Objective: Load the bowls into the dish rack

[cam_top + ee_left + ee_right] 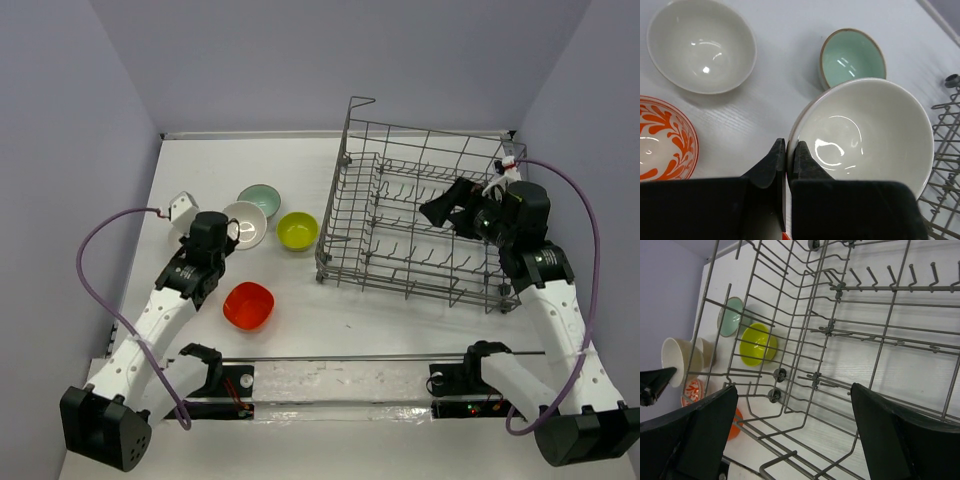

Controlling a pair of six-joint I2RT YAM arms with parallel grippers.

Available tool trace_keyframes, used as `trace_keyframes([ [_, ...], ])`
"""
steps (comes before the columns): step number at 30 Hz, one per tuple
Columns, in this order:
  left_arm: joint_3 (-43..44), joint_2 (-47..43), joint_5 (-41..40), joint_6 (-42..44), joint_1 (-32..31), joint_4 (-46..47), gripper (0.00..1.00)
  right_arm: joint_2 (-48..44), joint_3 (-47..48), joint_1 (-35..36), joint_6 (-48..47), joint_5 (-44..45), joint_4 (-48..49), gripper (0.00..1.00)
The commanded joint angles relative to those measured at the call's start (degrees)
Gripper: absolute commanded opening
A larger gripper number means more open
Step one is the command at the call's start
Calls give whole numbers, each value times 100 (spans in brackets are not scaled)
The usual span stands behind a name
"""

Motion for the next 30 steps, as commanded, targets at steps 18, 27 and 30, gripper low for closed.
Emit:
trace_keyframes([
  [18,4940,1420,-269,1688,-994,-1003,0,1876,3131,1445,-262,-39,-601,96],
  [27,5855,2080,-657,2021,-1610,-1390,0,3107,4934,2852,-526,1921,-1639,94],
  [30,5891,2177,-692,2048,-1777,-1425,0,3362,5146,3380,-543,2501,-1744,93],
])
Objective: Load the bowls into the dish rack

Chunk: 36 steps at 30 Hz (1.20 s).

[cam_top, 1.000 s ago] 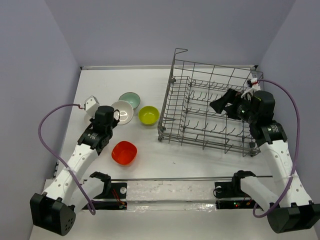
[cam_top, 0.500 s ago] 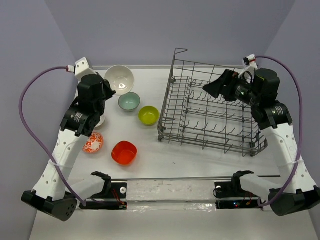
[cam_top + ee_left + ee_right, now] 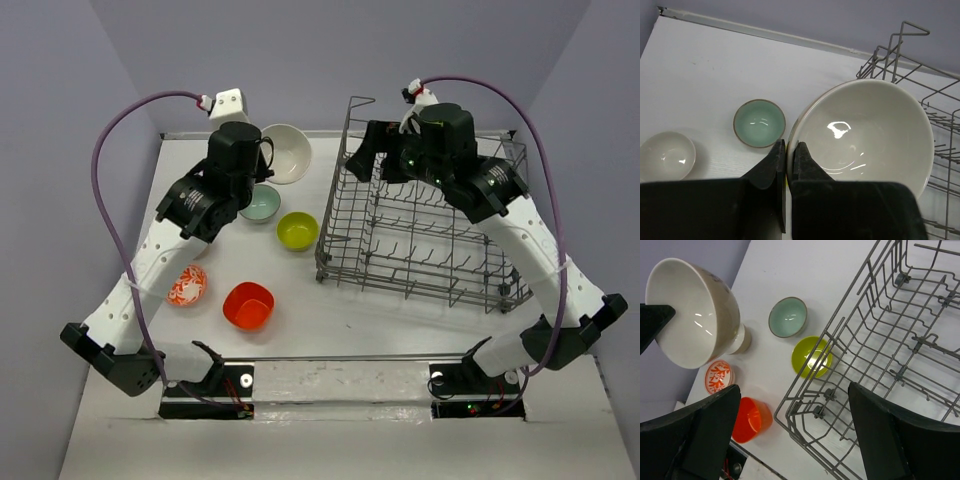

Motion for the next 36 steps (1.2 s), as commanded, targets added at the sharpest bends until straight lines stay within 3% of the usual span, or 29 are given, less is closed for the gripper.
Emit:
trace_keyframes([
  [1,403,-46,-327,94,-202,369,0,320,531,612,-155,1300,-348,93],
  [14,333,166,-512,24,-878,378,0,928,937,1079,-40,2445,-419,87],
  [19,253,166,-608,-38,-1089,369,0,840,770,1079,30,2419,-120,85],
  [22,201,104,-617,-81,-1186,413,0,919,805,1079,21,2463,-155,80],
  [32,227,166,-661,-38,-1371,536,0,1007,717,1079,109,2358,-120,47],
  [36,200,166,-626,-29,-1406,641,0,1042,700,1079,127,2375,-155,45],
])
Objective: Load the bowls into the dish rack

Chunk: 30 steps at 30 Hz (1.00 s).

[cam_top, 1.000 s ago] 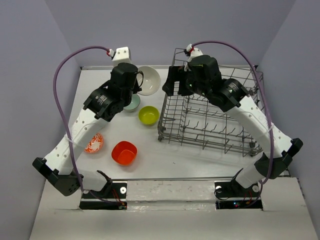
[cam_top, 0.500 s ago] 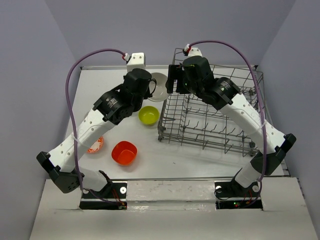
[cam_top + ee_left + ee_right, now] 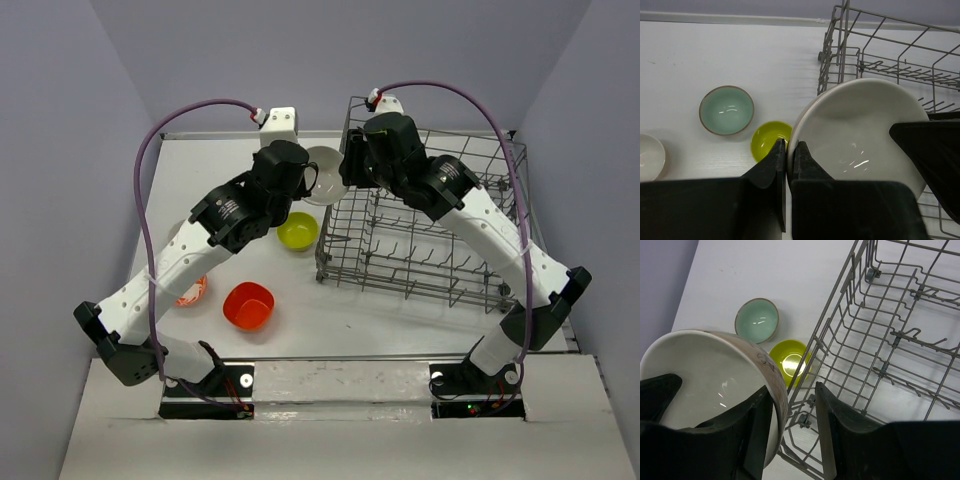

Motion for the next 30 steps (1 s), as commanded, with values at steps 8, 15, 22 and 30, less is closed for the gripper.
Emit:
trace_keyframes([
  [8,80,-223,-191,-35,-108,874,0,135,-2,32,90,109,135,37],
  [15,-61,-224,-244,17,-117,1023,0,135,-29,32,125,100,30,5],
  [22,-158,-118,-121,105,-117,1313,39,-233,-257,32,204,600,-190,1],
  [30,-114,-153,55,360,-117,1402,74,-848,-257,32,265,1540,-866,1],
])
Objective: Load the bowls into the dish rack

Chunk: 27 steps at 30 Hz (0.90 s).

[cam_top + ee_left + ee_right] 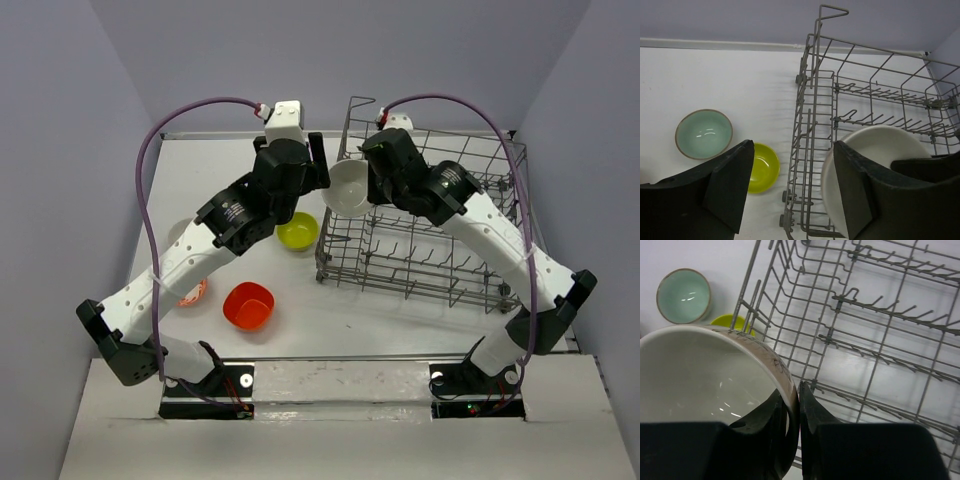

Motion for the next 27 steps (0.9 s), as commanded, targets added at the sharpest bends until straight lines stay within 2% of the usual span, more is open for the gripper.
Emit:
trace_keyframes([
  [1,109,-229,-34,196,-25,335,76,-809,125,-19,239,976,-127,1],
  [6,-338,-704,-17,118,-25,335,78,-1310,257,-19,433,2093,-919,1],
  [11,-1006,-1354,149,-93,-25,405,80,-1443,371,-19,1064,3464,-2377,1],
  [14,-1436,-1671,246,-172,-25,388,80,-1583,47,-273,987,3686,-2449,1],
  [19,-1964,-2136,439,-243,-25,466,81,-1383,-401,-1456,601,3983,-2449,1],
  [27,-2957,-2647,923,-322,-25,879,81,-819,-1095,-2039,512,4617,-2352,1],
])
